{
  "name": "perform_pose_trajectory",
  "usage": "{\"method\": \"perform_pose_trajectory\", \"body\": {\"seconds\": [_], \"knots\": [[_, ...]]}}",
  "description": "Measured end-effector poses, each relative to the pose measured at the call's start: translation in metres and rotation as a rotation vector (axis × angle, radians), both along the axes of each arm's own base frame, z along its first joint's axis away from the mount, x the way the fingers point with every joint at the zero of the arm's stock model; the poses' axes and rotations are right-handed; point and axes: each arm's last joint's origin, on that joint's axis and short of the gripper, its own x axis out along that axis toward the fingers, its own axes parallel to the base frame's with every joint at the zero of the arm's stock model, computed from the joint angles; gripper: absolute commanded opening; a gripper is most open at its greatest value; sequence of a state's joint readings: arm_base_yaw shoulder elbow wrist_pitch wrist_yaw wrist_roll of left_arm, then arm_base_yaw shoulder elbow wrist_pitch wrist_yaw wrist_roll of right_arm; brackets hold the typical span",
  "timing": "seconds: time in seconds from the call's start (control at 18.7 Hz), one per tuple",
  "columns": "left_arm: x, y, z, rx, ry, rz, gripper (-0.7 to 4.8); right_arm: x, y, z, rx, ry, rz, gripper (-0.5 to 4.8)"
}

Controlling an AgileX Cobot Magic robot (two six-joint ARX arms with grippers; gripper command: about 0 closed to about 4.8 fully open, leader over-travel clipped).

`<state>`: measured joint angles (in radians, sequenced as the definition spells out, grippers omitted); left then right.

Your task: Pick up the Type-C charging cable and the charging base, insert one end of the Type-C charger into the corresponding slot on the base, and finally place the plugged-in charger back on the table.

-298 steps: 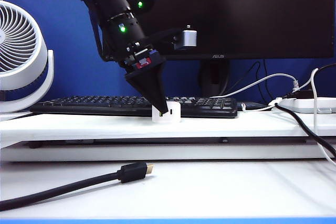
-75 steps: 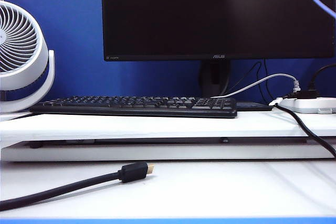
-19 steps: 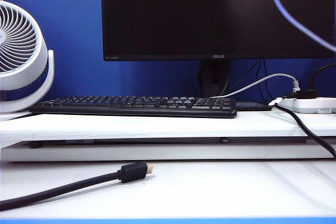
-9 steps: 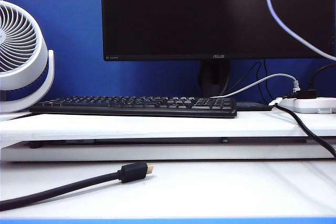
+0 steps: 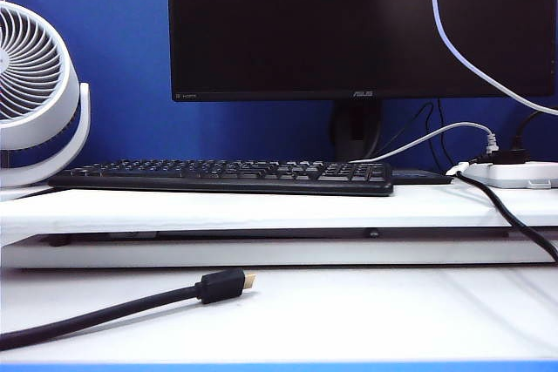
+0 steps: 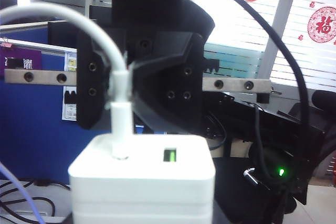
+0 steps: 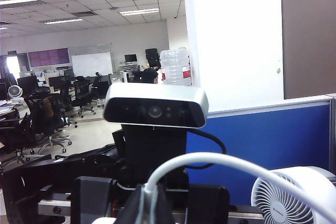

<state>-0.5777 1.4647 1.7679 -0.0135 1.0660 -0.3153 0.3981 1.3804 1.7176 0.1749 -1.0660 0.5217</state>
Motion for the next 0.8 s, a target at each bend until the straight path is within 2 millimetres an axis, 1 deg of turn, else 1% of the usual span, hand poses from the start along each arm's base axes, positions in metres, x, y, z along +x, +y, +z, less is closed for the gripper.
{"method": "perform_pose_trajectory", "body": {"seconds": [0.21,0.27,0.32,0.37,0.43,0.69,0.8], "knots": [[0.0,0.0,0.0,-0.005,0.003,0.018,-0.05,0.0,0.0,0.0,-0.001,-0.017,-0.004,-0.08],[0.0,0.0,0.0,-0.005,0.002,0.017,-0.05,0.0,0.0,0.0,-0.001,-0.016,-0.004,0.26],[0.0,0.0,0.0,-0.005,0.002,0.017,-0.05,0.0,0.0,0.0,-0.001,-0.015,-0.004,1.29],[-0.002,0.002,0.004,-0.02,-0.028,0.011,-0.05,0.002,0.0,-0.002,-0.013,0.017,0.008,1.47],[-0.002,0.004,0.006,-0.028,-0.041,0.021,-0.05,0.002,-0.001,-0.002,-0.011,0.024,0.004,1.83],[-0.004,0.004,0.007,-0.033,-0.057,0.017,-0.05,-0.002,-0.004,0.001,0.009,0.017,-0.023,1.86],[-0.004,0.003,0.006,-0.032,-0.08,0.035,-0.05,-0.005,-0.013,0.003,0.008,0.019,-0.054,1.86]]}}
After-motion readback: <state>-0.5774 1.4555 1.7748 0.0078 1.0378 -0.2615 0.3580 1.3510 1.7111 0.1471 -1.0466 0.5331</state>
